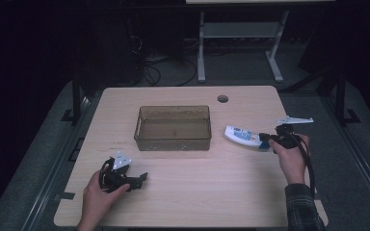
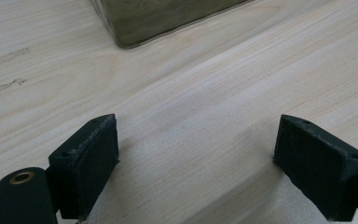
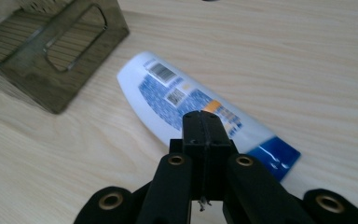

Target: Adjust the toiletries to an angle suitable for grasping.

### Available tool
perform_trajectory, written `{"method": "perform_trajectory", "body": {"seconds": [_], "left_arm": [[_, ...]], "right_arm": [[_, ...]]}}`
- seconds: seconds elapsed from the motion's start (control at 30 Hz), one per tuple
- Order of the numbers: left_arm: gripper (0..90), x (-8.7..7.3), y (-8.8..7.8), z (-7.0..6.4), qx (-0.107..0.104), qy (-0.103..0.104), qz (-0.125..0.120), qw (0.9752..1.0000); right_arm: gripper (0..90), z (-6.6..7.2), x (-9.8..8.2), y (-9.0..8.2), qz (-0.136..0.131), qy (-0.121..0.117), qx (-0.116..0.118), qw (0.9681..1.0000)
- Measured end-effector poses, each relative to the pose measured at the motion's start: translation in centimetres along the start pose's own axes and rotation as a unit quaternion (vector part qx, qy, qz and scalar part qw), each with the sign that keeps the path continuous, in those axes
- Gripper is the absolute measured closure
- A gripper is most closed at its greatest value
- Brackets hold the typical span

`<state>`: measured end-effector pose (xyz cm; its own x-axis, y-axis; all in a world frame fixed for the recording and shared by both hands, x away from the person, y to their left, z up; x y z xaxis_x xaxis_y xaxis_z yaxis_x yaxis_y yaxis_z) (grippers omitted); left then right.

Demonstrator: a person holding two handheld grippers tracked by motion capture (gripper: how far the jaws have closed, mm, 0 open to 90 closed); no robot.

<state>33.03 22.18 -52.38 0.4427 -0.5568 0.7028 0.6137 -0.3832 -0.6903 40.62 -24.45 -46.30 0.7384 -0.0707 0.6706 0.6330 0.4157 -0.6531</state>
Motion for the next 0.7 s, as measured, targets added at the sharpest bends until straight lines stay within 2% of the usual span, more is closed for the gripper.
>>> {"method": "perform_trajectory", "body": {"seconds": [0.43,0.7], "left_arm": [[12.5,0.0,0.0,0.0,0.0,0.0,0.0,1.0],[12.5,0.0,0.0,0.0,0.0,0.0,0.0,1.0]], "right_arm": [[89.9,2.1,2.7,1.7,0.004,-0.012,0.009,0.9999],[89.9,3.3,4.3,3.4,0.012,-0.022,0.013,0.9996]]}}
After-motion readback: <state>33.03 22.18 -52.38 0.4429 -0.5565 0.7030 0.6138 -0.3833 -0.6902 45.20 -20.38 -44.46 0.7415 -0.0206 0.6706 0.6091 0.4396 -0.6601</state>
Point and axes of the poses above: each handheld gripper's, and its own axes: y roughly forward along the jaws, x roughly out of its top, z roughly to its left, the point moved 7 cm from there along y, roughly forward along the jaws, and after that the axes turned 13 degrees about y, right-handed, at the moved point
